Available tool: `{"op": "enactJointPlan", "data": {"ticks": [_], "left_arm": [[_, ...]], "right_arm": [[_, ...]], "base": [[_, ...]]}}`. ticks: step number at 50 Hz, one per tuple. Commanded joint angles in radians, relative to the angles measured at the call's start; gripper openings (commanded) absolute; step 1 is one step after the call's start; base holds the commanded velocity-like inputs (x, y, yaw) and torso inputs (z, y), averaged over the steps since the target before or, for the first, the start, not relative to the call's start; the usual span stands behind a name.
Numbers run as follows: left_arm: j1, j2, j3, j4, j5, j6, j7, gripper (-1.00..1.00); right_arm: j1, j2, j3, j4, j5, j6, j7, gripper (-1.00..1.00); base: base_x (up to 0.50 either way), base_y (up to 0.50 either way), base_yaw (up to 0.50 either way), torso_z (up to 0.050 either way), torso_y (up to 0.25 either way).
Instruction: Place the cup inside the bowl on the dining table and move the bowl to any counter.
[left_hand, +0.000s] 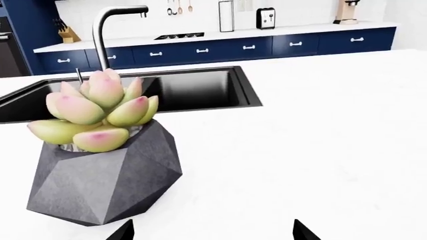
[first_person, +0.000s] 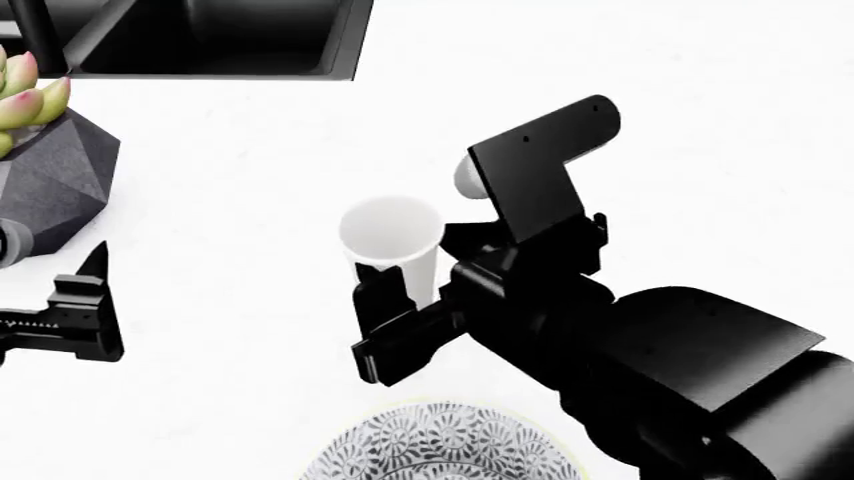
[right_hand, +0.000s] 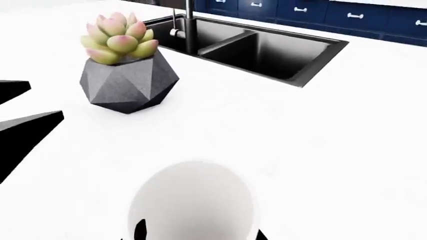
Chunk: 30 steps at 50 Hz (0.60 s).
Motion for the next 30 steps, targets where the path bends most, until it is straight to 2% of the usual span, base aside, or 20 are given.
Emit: {"op": "enactJointPlan", "data": {"ticks": [1,14,18,24,30], "left_arm": [[0.008,0.002,0.0,0.007,-0.005,0.007,-0.002,1.0],[0.003,0.002,0.007,-0.003,-0.002,0.016,0.001,1.0],[0.008,0.01,0.013,-0.001,0.001,0.02,-0.005,1.0],[0.007,0.004,0.007,0.006,-0.009,0.014,-0.004,1.0],[0.008,0.003,0.009,0.009,-0.008,0.015,-0.008,1.0]], "right_arm": [[-0.047,0.039,0.187,-0.269,0.234,0.214,0.169,-1.0],[-0.214,0.128,0.41,-0.471,0.578,0.311,0.356,-1.0],[-0.303,0.152,0.444,-0.539,0.622,0.298,0.392,-1.0],[-0.349,0.175,0.457,-0.573,0.718,0.286,0.458,-1.0],[-0.407,0.179,0.457,-0.609,0.673,0.274,0.425,-1.0]], "base": [[0.0,0.0,0.0,0.0,0.0],[0.0,0.0,0.0,0.0,0.0],[0.0,0.0,0.0,0.0,0.0],[0.0,0.0,0.0,0.0,0.0],[0.0,0.0,0.0,0.0,0.0]]}}
